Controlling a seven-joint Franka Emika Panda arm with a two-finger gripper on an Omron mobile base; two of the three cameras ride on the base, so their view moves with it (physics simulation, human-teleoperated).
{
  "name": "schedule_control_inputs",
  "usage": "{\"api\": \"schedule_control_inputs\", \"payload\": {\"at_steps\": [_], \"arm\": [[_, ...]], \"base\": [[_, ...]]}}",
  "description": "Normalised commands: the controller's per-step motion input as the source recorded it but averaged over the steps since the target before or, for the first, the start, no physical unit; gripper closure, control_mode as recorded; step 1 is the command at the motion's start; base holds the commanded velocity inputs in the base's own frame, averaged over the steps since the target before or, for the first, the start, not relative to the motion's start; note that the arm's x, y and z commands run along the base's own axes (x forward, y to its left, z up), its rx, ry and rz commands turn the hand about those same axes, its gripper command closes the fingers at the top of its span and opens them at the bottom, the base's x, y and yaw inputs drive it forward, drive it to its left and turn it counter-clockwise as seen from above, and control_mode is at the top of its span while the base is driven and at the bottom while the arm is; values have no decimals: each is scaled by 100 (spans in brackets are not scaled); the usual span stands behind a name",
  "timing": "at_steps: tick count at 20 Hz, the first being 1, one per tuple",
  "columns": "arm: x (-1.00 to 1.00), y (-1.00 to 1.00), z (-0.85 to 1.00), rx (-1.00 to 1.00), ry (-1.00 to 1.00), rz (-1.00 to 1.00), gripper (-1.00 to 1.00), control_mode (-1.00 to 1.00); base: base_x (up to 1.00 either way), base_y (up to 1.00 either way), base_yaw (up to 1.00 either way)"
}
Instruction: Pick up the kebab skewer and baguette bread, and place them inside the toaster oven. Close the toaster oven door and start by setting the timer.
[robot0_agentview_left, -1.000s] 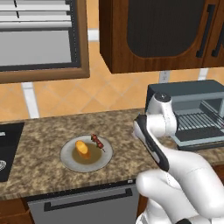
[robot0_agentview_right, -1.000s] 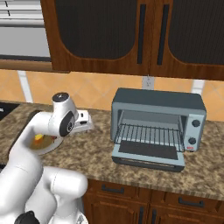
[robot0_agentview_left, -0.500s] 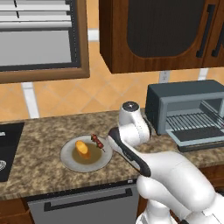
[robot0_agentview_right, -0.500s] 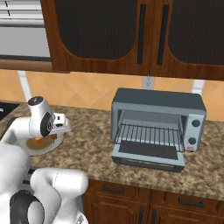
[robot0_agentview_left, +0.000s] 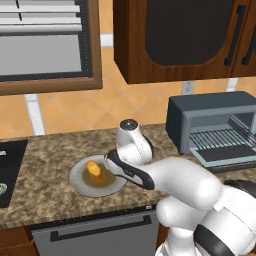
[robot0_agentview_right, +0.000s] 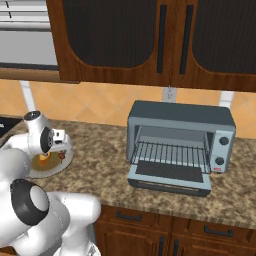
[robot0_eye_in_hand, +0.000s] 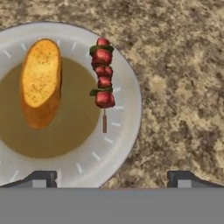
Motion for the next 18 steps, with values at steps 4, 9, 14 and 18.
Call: {"api": "schedule_control_inputs", "payload": {"at_steps": [4, 9, 14, 18], "arm": [[24, 23, -12, 0, 2, 0, -100, -100], [18, 20, -30, 0, 4, 0, -100, -100], [0, -2, -14, -3, 1, 0, -100, -100], [0, -1, -6, -5, 0, 0, -100, -100]], "base": [[0, 0, 0], [0, 0, 0], [0, 0, 0], [0, 0, 0]]}}
